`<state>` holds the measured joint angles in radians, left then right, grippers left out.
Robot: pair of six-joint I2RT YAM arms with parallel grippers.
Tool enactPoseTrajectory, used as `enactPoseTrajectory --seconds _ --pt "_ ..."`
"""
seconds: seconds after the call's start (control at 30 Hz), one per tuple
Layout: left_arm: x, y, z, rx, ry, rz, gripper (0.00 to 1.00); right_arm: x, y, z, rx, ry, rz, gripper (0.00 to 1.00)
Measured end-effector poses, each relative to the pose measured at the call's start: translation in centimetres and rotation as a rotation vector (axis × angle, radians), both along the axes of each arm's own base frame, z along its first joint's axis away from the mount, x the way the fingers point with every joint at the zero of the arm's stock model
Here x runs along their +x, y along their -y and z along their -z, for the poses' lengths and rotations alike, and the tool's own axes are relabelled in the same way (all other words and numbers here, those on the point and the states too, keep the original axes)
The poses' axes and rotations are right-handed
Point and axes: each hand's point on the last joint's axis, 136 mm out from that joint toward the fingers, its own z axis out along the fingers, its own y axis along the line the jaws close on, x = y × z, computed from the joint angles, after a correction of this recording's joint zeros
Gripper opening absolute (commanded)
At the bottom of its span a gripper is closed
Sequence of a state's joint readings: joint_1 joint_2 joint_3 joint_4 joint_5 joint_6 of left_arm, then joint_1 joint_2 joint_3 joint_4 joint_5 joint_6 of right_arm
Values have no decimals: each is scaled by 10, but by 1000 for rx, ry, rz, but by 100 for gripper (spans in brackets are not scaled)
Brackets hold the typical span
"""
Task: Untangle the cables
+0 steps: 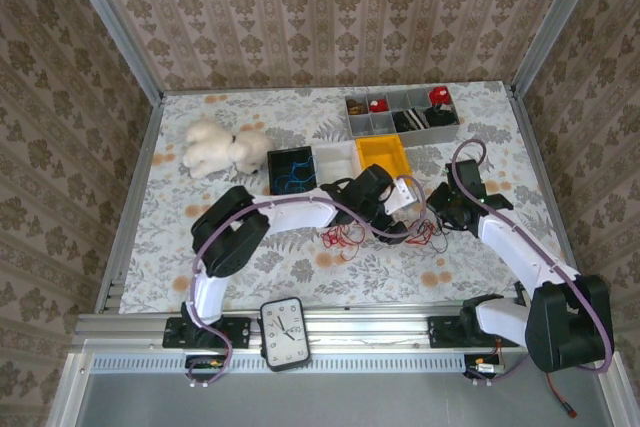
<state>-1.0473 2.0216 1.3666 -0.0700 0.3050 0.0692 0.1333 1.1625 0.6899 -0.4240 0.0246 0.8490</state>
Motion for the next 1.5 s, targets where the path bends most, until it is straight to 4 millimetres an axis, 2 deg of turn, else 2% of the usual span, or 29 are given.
enactPoseTrajectory --seconds 0.13,0.23,0.33,0.43,0.5,0.57,0.63,0.73,0.8,0.9,1.0,1.1,1.2,1.23,1.27,1.37,1.4,1.43,1.5 --pt "1 13 7 0 -25 30 72 -1 1 -4 -2 13 -9 0" --pt "3 23 13 -3 -41 43 60 -1 1 -7 0 22 -12 0" --pt "1 27 26 12 -71 50 38 -1 0 -10 6 31 -13 0" --pt "-1 26 40 38 -103 49 11 0 1 -13 16 41 -9 0" --pt "-2 24 45 52 -112 44 0 0 1 -15 27 48 -3 0" --pt "1 23 43 48 -95 28 0 0 2 -17 33 55 1 0" --pt "3 13 42 54 -72 -7 0 0 2 -18 38 60 6 0" --pt "6 -28 39 88 -45 -106 0 1 2 -20 49 65 16 0" --pt "11 -69 27 98 -16 -216 0 1 2 -20 53 66 21 0" --pt "29 -127 -6 65 57 -417 0 1 2 -19 53 64 23 0" --pt "45 -175 -38 15 137 -618 0 1 2 -16 48 52 25 0" --pt "46 -202 -48 -3 177 -706 0 1 2 -10 44 34 22 0" --pt "42 -211 -39 20 177 -721 0 2 1 -7 41 23 16 0" --pt "41 -211 -36 29 172 -716 3 2 0 -6 40 20 13 0" --pt "39 -210 -31 41 163 -702 13 3 -2 -6 40 19 7 0" --pt "31 -205 -23 61 140 -647 54 3 -7 -5 41 20 -9 0" --pt "28 -203 -21 67 133 -629 63 4 -9 -5 41 21 -16 0" --pt "27 -202 -20 69 133 -620 69 4 -11 -5 41 22 -22 0" --pt "26 -198 -25 63 144 -606 73 3 -15 -6 42 24 -35 0"
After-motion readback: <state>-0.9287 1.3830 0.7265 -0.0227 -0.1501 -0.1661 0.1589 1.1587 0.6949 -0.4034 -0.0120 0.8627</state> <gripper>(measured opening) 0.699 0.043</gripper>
